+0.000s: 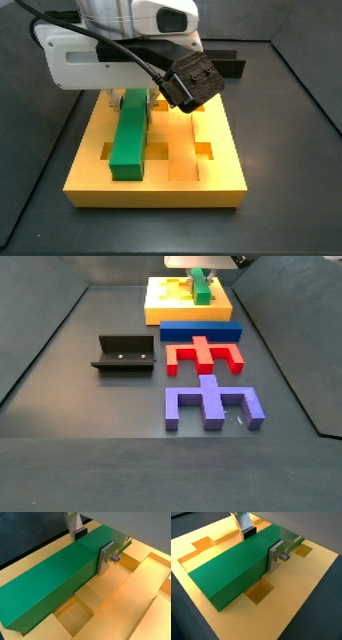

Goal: Pick up the green object. Move up. Move to above the board. Insert the green object.
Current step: Insert the green object.

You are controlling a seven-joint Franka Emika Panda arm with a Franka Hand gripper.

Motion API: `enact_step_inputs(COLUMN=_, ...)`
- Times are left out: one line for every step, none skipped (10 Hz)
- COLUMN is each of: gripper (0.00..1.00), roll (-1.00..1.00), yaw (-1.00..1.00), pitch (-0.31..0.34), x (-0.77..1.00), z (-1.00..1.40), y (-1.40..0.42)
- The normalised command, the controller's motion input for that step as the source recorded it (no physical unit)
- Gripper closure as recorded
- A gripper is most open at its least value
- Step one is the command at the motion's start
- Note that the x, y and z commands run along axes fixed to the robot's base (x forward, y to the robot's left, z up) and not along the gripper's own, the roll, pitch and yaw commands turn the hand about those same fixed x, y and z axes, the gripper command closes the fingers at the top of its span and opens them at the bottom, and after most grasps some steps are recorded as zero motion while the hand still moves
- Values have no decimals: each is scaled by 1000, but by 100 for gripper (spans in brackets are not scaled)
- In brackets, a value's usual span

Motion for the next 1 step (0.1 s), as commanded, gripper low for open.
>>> enact_step_inputs(gripper=100, roll=0, yaw=0, pitch=0, x=0, z=0, y=0)
